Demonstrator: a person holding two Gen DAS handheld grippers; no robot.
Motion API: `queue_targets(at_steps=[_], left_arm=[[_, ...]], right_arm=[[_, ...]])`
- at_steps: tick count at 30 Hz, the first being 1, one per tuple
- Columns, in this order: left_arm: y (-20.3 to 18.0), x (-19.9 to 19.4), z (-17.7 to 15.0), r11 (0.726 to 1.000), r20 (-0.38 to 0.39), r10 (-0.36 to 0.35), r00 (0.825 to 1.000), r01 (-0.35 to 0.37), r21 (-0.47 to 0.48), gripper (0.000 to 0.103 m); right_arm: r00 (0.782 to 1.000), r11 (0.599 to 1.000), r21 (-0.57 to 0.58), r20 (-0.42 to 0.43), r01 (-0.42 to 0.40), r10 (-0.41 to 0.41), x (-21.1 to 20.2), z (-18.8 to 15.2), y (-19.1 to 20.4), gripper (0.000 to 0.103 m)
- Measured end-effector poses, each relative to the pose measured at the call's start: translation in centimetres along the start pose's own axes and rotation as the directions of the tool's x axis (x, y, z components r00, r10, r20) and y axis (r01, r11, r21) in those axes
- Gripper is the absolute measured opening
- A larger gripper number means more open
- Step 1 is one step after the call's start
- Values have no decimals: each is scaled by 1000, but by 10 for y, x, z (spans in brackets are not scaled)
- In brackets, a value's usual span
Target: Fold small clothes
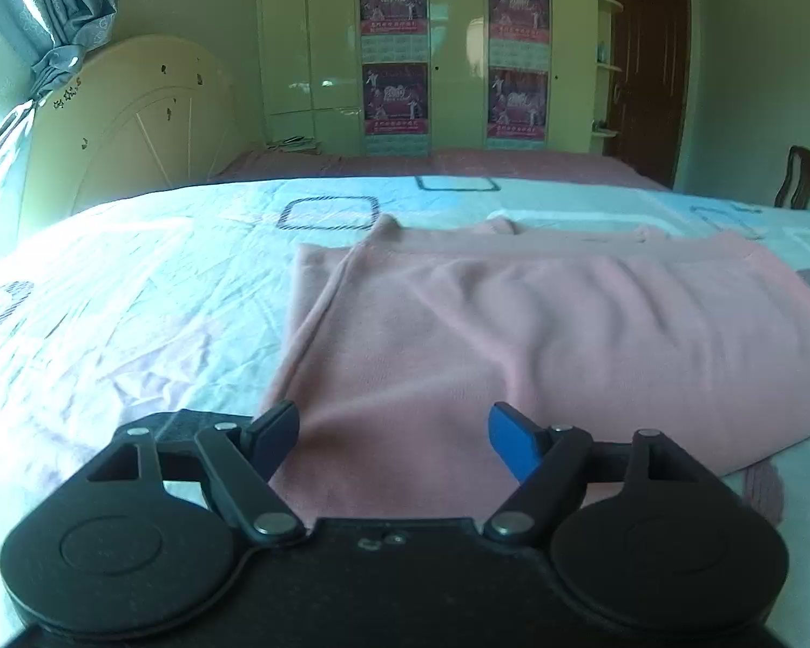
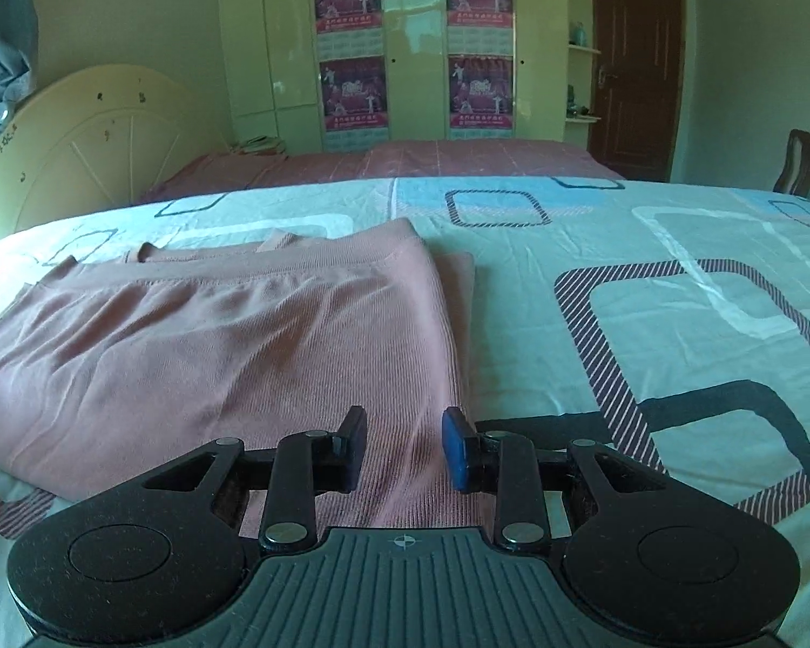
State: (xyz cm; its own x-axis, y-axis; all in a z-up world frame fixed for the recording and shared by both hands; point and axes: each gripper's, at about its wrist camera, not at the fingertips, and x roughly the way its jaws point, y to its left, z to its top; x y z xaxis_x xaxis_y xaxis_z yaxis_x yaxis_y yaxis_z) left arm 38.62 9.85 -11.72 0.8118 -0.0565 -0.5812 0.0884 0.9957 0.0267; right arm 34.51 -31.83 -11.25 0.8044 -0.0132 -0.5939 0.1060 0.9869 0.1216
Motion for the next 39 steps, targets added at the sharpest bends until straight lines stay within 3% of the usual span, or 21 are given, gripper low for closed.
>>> queue_targets(at_steps=[5,9,13,17,20,24,27,29,31,33,34,36,38,39], left_arm=[[-60,-1,2,991,6,-124,992,123,48,78],[-103,12,-3,981,-42,-151,988,155,116,78],[-90,19,-11,989,-82,-95,992,103,104,73],[-38,14,-16,997,-80,32,996,-26,75,78],[-1,12,-21,996,-82,84,993,-82,27,82],[14,7,-20,998,-79,67,995,-68,-8,79],[11,6,-19,997,-80,77,994,-79,-26,78],[10,10,-22,996,-93,86,992,-89,-27,80],[11,9,-20,996,-95,84,992,-87,-33,80],[14,1,-16,995,-65,84,994,-87,-47,70],[15,-5,-16,996,-42,81,996,-83,-46,71],[17,-2,-20,996,-84,88,993,-90,-18,74],[25,5,-27,995,-125,84,989,-90,-45,84],[32,4,-26,992,-129,65,989,-78,-100,84]], right_arm=[[980,974,-113,-60,-196,191,6,-7,76,31],[962,945,-202,-148,-256,229,25,-20,123,30],[962,947,-212,-178,-241,205,29,-22,112,30],[989,985,-161,-141,-62,39,18,-19,47,30],[987,982,-179,-135,68,-93,12,-24,9,30],[988,977,-209,-134,52,-81,6,-24,1,30],[992,987,-150,-99,61,-77,0,-19,2,30],[982,987,-141,-161,74,-96,12,-23,1,30],[983,988,-138,-156,73,-94,15,-22,1,30],[987,987,-143,-130,73,-92,9,-18,4,30],[991,988,-143,-109,64,-79,3,-17,6,30],[996,991,-132,-85,27,-38,-4,-15,9,30],[986,989,-149,-164,6,-30,10,-19,16,30],[982,988,-152,-184,17,-45,15,-22,17,30]])
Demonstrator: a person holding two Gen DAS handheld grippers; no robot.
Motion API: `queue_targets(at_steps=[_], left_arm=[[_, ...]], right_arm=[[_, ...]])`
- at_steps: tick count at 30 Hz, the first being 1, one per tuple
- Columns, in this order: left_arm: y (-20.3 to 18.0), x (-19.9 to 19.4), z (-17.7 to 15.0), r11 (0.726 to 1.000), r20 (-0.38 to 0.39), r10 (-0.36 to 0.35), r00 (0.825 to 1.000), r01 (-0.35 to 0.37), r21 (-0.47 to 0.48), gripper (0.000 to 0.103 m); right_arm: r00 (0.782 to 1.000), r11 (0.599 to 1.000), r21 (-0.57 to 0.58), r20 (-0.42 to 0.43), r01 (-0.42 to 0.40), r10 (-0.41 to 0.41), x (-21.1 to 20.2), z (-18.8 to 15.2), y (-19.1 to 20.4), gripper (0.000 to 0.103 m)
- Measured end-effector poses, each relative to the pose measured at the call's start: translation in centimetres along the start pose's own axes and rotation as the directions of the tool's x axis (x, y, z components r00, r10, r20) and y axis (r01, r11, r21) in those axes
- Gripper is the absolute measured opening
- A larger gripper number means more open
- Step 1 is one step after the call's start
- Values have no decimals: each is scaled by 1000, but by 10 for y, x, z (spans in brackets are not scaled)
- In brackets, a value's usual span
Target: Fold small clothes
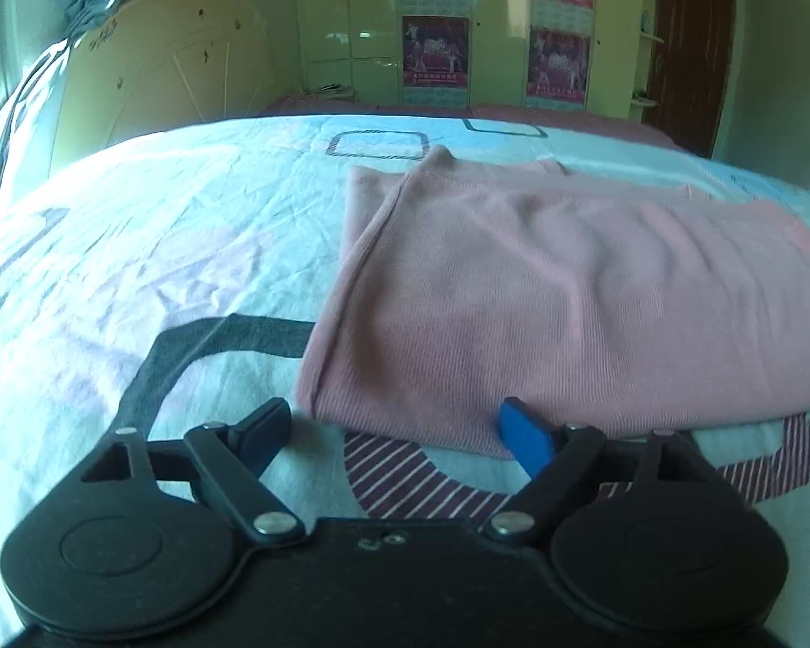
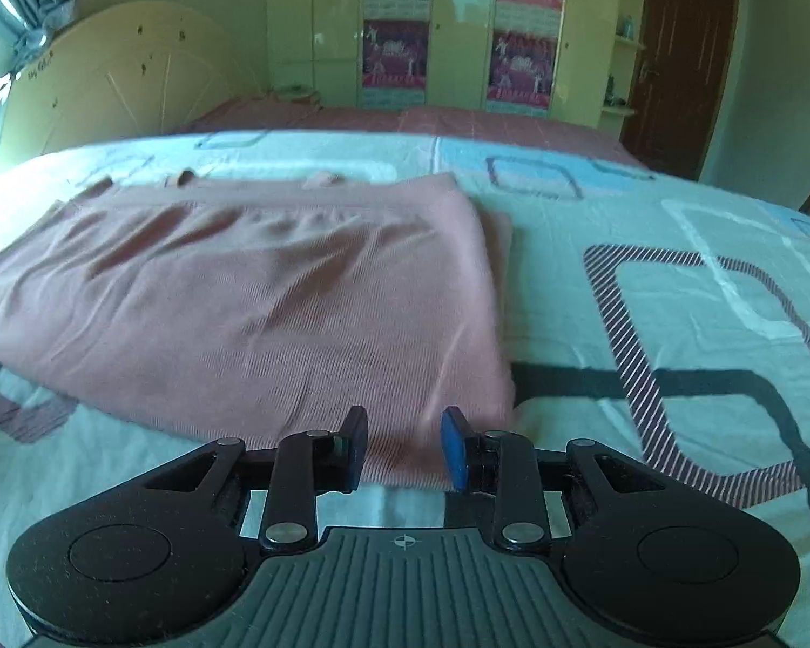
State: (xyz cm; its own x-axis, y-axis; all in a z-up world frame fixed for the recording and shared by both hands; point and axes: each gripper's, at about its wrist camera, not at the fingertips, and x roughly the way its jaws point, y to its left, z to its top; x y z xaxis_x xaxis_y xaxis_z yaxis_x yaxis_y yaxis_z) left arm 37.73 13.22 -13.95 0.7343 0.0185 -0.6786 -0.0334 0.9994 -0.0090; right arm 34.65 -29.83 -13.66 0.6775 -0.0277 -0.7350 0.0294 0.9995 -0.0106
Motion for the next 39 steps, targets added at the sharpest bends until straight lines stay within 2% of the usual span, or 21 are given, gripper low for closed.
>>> queue_targets(at_steps=[3,6,8,9,11,13,14,17,18,19,20,22,23,24,26,28,29,30,31,32,39], left_arm=[[3,-16,6,999,22,20,1000,-19,-48,69],[12,-31,0,969,37,-111,993,116,-218,59],[20,-24,-10,912,16,-159,987,153,-380,54],[27,-19,-15,871,29,-173,984,167,-461,54],[41,-10,-18,775,101,-192,976,213,-595,54],[49,3,-14,713,140,-195,971,238,-659,53],[52,9,-11,694,157,-196,968,250,-675,53],[58,29,-1,642,195,-202,960,280,-713,48],[58,36,2,631,204,-206,957,289,-720,40],[59,42,5,625,201,-208,957,288,-725,32],[60,50,7,616,191,-224,956,290,-733,9],[61,54,9,586,200,-233,952,301,-753,7],[61,48,11,562,243,-245,939,341,-754,7],[60,39,14,556,287,-256,923,383,-737,7],[56,26,21,592,323,-265,908,418,-689,7],[55,32,21,618,288,-257,922,386,-685,7],[55,39,20,635,244,-243,939,344,-692,7],[58,46,17,620,212,-248,945,323,-715,7],[62,48,14,597,215,-256,943,329,-731,7],[63,46,14,602,227,-255,940,338,-724,7],[32,19,44,707,264,-270,926,377,-598,7]], right_arm=[[998,999,43,61,-19,17,-12,5,1,30],[994,998,27,101,-49,46,-22,9,9,30],[990,995,48,116,-84,78,-24,13,11,30],[987,991,68,125,-111,102,-25,15,12,30],[977,980,94,142,-176,162,-22,24,18,30],[963,967,95,160,-236,219,-18,35,29,24],[957,961,92,156,-262,246,-13,42,36,0],[933,932,113,155,-343,325,7,65,60,0],[930,931,103,154,-351,334,14,72,70,0],[928,929,96,147,-357,341,20,77,79,0],[926,926,92,139,-366,352,27,82,87,0],[924,925,85,127,-372,360,36,89,100,0],[922,922,83,124,-379,368,40,92,105,0],[920,920,77,126,-383,372,42,94,109,0],[917,918,66,119,-391,382,48,93,116,0],[931,930,48,21,-364,364,73,84,125,0],[929,928,47,53,-370,367,77,78,124,0],[928,927,57,48,-371,368,78,80,123,0],[931,929,63,36,-366,364,77,82,123,0],[933,932,54,31,-359,358,75,83,123,0],[927,926,34,21,-376,376,75,83,119,0]])
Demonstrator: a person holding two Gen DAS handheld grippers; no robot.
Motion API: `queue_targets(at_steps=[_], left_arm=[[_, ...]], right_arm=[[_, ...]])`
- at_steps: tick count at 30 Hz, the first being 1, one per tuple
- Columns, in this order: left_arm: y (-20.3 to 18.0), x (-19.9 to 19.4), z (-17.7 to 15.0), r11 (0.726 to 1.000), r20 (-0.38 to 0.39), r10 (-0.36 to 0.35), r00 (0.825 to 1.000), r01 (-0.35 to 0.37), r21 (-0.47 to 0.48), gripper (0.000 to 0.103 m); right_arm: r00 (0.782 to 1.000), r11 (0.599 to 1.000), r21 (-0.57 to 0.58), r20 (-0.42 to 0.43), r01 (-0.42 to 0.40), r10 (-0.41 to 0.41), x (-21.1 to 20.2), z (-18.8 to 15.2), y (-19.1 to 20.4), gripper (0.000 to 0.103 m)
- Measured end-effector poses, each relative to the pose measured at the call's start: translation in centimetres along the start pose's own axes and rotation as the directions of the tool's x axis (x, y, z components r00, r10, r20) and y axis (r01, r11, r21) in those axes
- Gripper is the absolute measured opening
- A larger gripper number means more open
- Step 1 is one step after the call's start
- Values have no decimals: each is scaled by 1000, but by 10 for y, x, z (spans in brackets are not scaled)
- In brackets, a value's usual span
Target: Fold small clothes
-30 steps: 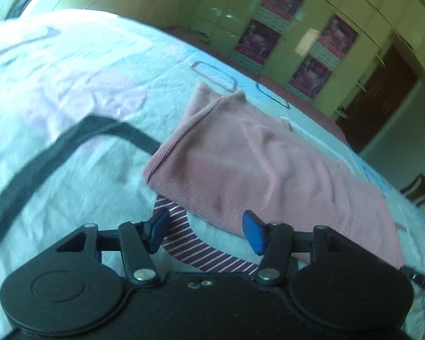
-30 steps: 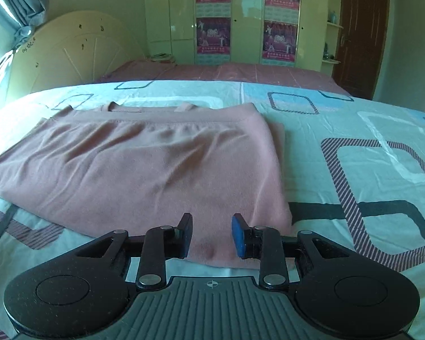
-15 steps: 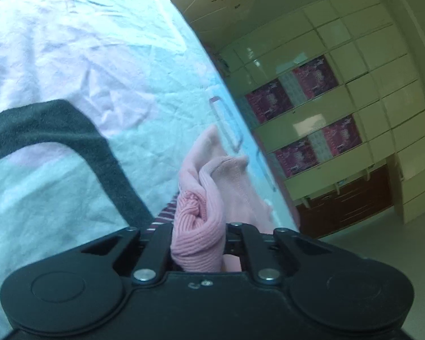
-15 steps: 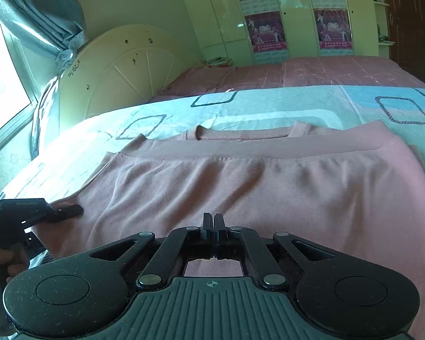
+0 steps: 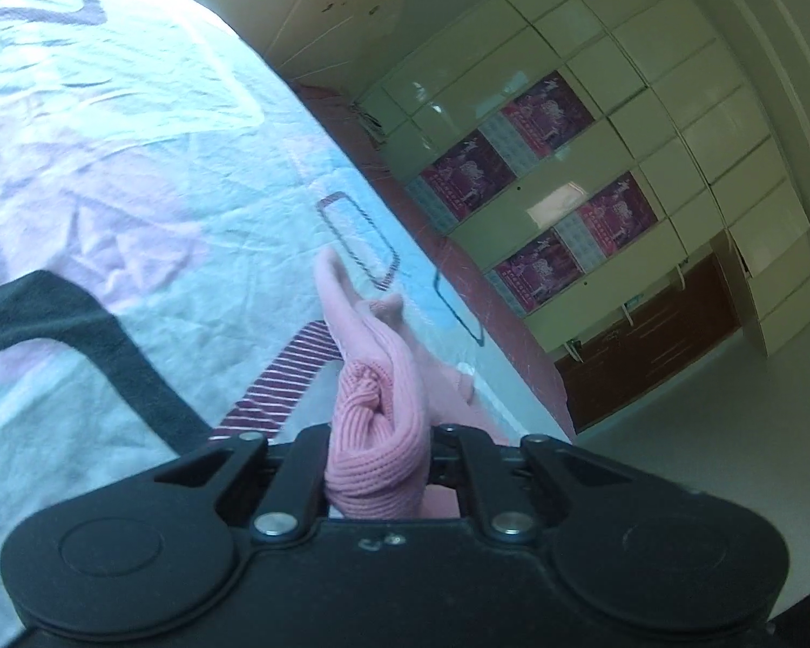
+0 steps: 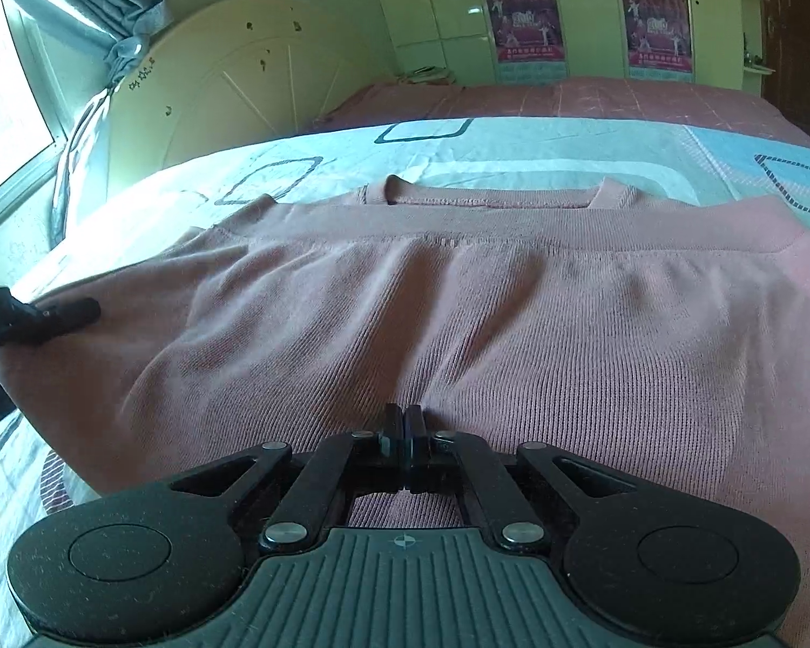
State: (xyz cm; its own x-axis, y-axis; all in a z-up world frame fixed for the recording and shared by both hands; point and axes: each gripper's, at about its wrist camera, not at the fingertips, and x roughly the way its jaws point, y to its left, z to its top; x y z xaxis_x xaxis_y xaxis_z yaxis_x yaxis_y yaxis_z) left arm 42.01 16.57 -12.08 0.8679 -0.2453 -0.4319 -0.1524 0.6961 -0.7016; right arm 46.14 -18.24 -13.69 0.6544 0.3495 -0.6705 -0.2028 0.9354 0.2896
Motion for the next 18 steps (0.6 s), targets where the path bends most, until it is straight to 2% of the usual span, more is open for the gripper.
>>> queue_targets(at_steps=[1,4,7,10,12,13,14,15,16,17,18], left_arm=[[-18,1,-1,999,-5,-8,1000,8,50,7],[-77,5,-12,976,-28,-29,999,35,214,7],[-141,13,-34,930,-66,-72,995,90,357,7],[-200,29,-67,884,-134,-105,985,154,442,7],[-237,45,-98,847,-195,-103,975,189,496,7],[-250,56,-116,837,-235,-95,967,205,507,8],[-261,67,-134,829,-289,-85,954,228,510,13],[-273,87,-161,807,-391,-57,918,273,523,38],[-279,102,-184,787,-482,-12,876,306,536,54],[-283,109,-200,778,-511,46,858,290,557,62],[-283,103,-208,769,-499,46,865,289,570,55]], right_arm=[[1000,1000,19,9,-10,10,-6,3,-3,0],[991,994,107,132,-28,14,-42,4,-24,0],[970,971,240,241,-21,-38,-94,-3,-71,0],[951,941,338,293,-5,-100,-142,-13,-122,0],[940,924,383,312,7,-137,-170,-18,-152,0],[936,914,406,317,10,-151,-182,-21,-166,0],[935,906,423,320,6,-155,-193,-25,-179,0],[938,898,441,312,-4,-149,-199,-28,-191,0],[947,883,469,294,-22,-133,-204,-30,-205,2],[952,869,495,280,-29,-127,-207,-32,-215,29],[953,853,521,279,-43,-122,-214,-37,-225,51]])
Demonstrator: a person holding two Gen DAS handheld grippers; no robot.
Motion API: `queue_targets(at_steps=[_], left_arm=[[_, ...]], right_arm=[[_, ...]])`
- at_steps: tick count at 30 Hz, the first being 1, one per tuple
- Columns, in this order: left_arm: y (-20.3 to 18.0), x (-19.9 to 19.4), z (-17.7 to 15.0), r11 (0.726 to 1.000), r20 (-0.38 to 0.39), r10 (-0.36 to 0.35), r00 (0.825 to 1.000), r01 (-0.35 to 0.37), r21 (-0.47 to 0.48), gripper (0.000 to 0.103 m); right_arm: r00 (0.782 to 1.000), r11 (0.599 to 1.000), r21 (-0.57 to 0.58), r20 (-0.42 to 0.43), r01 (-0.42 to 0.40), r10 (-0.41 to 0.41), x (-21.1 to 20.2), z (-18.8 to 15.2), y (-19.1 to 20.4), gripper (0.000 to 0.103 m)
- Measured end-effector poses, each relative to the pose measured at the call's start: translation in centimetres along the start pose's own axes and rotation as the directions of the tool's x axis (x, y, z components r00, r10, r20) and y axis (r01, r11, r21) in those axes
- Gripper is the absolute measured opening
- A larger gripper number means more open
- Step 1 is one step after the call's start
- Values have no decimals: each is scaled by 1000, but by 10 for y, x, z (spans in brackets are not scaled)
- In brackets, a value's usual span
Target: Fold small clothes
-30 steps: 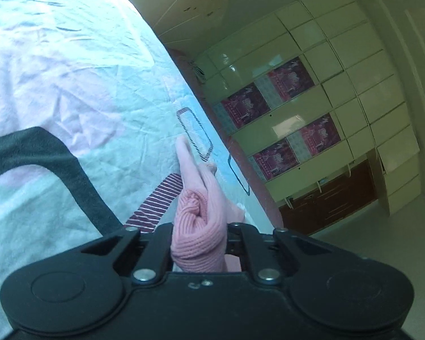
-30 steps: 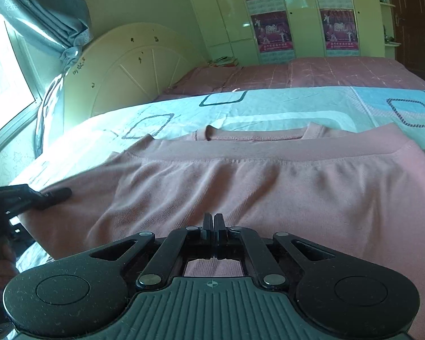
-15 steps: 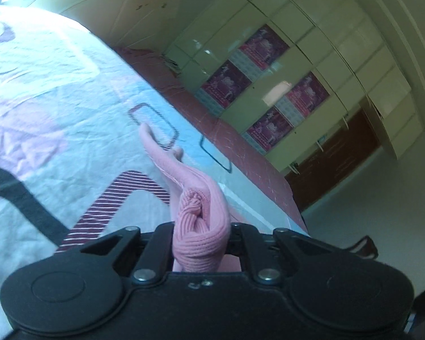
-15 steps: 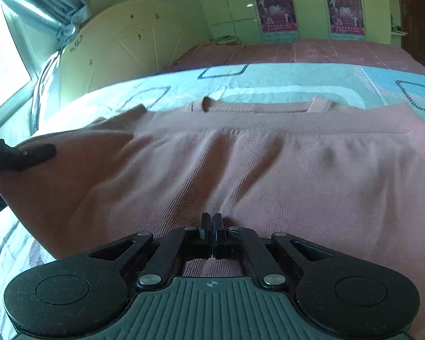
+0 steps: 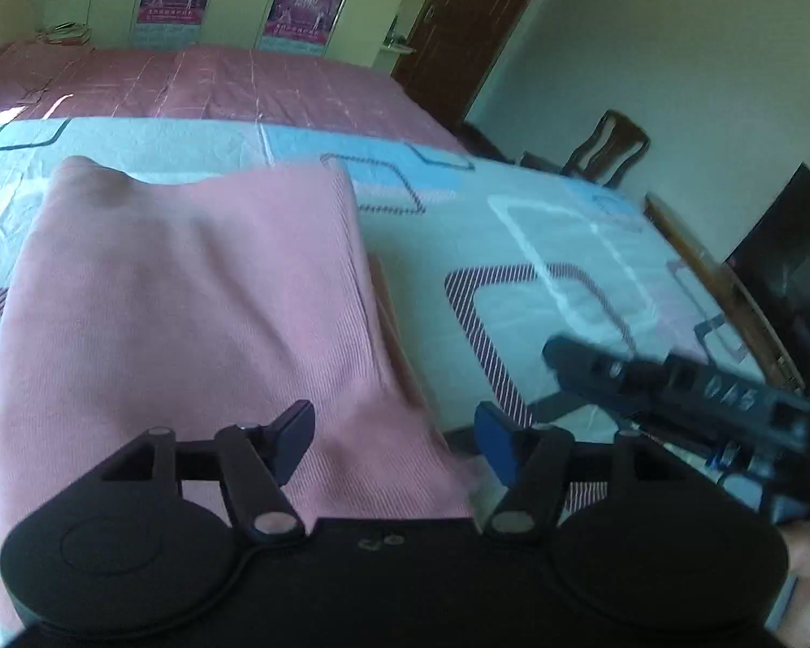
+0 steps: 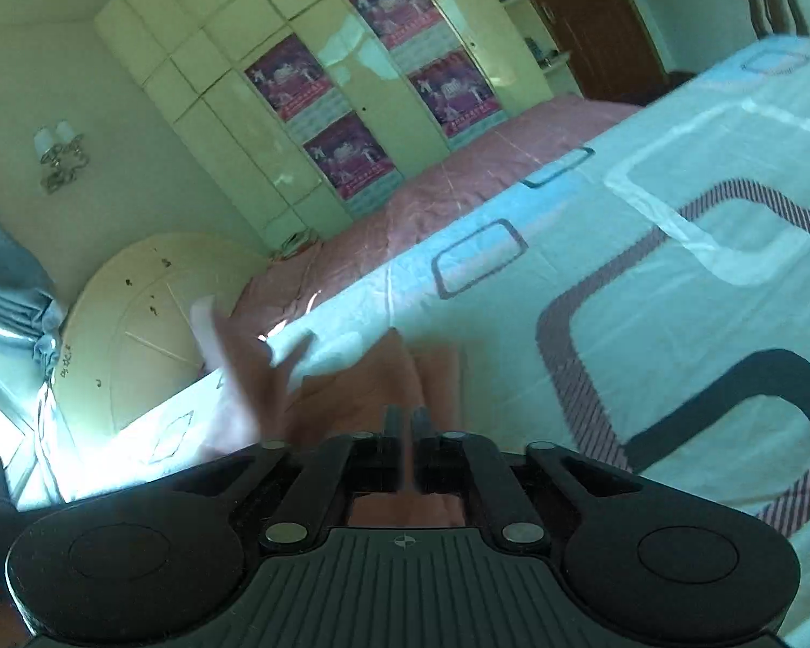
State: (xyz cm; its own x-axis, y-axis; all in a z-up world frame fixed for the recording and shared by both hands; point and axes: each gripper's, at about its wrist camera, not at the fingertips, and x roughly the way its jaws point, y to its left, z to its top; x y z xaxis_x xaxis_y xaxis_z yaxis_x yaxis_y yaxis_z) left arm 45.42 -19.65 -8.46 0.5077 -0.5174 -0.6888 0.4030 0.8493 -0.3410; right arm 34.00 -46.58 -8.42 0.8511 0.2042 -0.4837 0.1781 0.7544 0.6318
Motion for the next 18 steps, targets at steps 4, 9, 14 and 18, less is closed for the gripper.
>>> queue_targets(at_steps=[4,9,14,18], left_arm=[[26,-44,-6,999,141,40,989,-40,-2,55],[98,-57,15,970,155,233,960,-218,-105,46],[138,-31,14,957,39,268,963,-261,-129,43],[155,-24,-4,956,21,240,971,-232,-178,42]], right_arm=[[994,994,-2,-14,-105,105,-18,7,-13,60],[967,975,-16,-130,-221,218,15,1,10,38],[954,977,-70,-242,-199,177,68,-14,27,38],[948,985,-88,-298,-147,115,94,-23,23,38]])
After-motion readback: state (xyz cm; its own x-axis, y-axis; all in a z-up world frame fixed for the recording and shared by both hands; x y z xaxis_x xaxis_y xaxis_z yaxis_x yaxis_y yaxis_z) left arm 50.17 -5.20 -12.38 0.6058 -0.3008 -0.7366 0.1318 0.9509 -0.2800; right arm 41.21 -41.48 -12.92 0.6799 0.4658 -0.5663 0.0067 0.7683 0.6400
